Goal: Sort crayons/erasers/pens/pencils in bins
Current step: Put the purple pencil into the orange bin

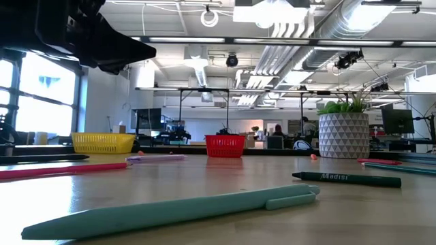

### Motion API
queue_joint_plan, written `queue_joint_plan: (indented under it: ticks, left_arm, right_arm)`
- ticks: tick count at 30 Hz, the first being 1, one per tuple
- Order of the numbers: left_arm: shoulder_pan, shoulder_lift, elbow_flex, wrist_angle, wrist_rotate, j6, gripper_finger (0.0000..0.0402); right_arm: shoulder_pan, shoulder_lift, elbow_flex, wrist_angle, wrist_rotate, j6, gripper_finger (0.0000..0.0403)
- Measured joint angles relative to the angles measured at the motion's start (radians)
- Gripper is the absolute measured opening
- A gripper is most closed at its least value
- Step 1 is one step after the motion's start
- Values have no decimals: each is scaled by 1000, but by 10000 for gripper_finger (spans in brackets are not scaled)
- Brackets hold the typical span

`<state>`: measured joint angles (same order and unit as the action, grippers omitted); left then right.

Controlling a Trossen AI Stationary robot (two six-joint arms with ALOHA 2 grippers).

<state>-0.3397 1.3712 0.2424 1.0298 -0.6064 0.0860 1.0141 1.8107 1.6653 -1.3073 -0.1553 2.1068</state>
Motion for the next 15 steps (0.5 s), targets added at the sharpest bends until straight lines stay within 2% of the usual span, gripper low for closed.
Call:
queue_joint_plan:
  ticks: [6,15]
  left_arm:
    - [9,0,0,0,4,12,0]
    - [39,0,0,0,72,5,0]
  right_arm:
    - [29,0,0,45,-137,121,28]
    - [57,0,-12,32,-169,215,28]
